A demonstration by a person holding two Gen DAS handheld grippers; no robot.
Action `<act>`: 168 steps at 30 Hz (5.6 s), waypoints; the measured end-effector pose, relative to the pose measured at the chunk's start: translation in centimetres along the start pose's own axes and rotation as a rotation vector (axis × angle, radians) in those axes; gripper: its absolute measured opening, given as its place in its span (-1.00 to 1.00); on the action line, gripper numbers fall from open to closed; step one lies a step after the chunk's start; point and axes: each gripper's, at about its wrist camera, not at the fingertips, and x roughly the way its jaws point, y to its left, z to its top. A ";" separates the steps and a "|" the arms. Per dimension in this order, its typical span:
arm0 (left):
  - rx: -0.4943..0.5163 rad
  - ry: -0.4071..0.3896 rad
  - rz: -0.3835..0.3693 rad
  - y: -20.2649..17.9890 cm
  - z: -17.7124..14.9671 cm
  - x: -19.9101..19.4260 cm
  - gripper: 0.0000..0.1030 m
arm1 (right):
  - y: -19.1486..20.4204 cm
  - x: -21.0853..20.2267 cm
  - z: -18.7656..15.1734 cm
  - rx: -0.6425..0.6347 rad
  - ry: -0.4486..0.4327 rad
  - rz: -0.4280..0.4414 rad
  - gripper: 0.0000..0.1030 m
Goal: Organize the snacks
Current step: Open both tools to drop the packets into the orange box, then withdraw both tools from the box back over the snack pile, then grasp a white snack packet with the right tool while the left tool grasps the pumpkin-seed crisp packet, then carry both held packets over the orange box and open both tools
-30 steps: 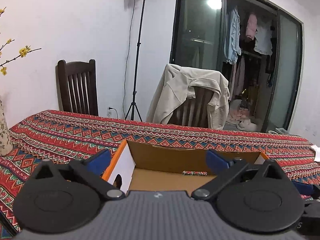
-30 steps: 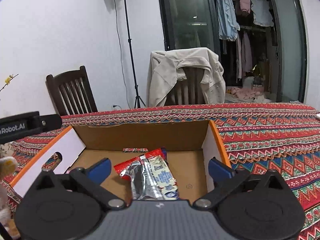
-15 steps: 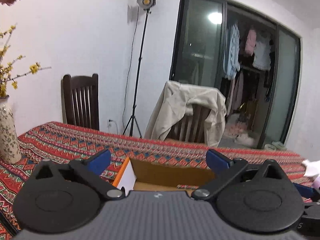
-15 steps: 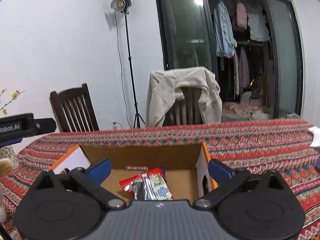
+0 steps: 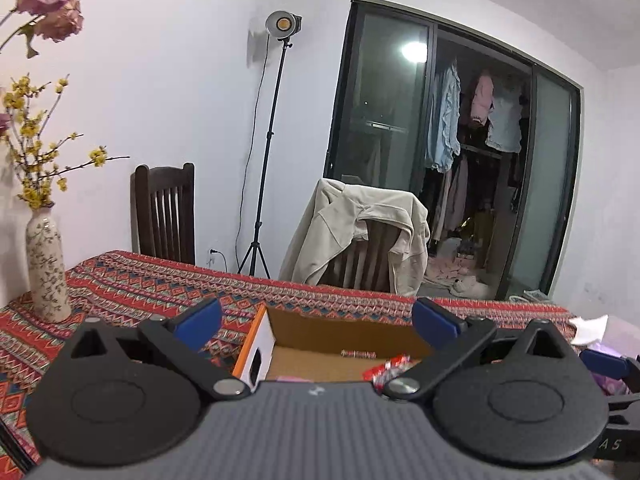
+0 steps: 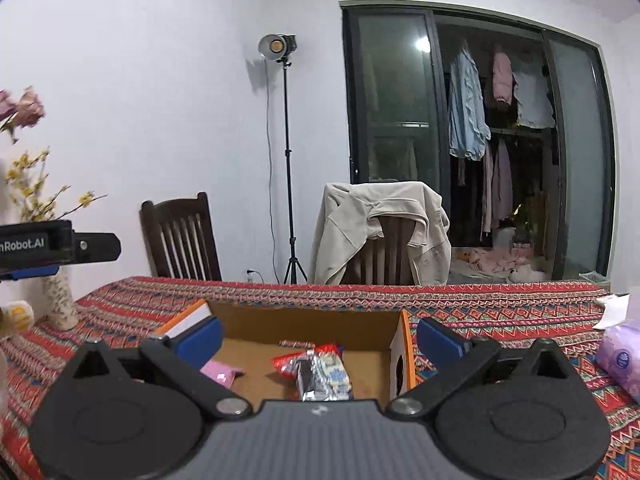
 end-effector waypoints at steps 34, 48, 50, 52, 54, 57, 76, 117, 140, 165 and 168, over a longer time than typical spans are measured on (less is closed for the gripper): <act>0.002 0.293 0.043 4.8 -14.3 -10.8 1.00 | 7.6 -8.5 -14.3 -0.112 0.355 0.148 1.00; 0.000 0.307 0.055 5.0 -14.8 -12.2 1.00 | 8.0 -8.5 -16.5 -0.133 0.291 0.182 1.00; -0.002 0.306 0.050 5.0 -14.8 -12.2 1.00 | 8.0 -8.6 -16.5 -0.134 0.285 0.197 0.92; -0.003 0.307 0.043 5.1 -14.9 -12.3 1.00 | 8.0 -8.8 -16.4 -0.140 0.275 0.225 0.71; -0.003 0.312 0.039 5.1 -15.0 -12.3 1.00 | 8.2 -9.1 -16.4 -0.148 0.269 0.237 0.54; 0.000 0.316 0.035 5.2 -15.0 -12.2 1.00 | 8.4 -9.4 -16.5 -0.156 0.255 0.238 0.42; 0.027 0.348 0.031 2.8 -15.3 -9.5 1.00 | 4.9 -9.6 -15.0 -0.055 0.170 0.190 0.04; -0.016 0.402 0.105 0.3 -15.9 -5.0 -0.09 | 0.5 -8.9 -15.2 -0.015 0.131 0.091 0.06; 0.013 0.139 -0.026 0.4 -7.7 -5.6 -0.09 | 2.6 -6.9 -8.0 -0.082 0.028 0.026 0.06; -0.010 0.095 0.038 -0.8 0.9 9.5 -0.09 | 1.9 8.9 1.4 -0.028 0.049 -0.075 0.06; -0.017 0.114 0.056 -0.8 0.4 11.8 -0.09 | 1.0 11.1 1.2 -0.010 0.066 -0.101 0.06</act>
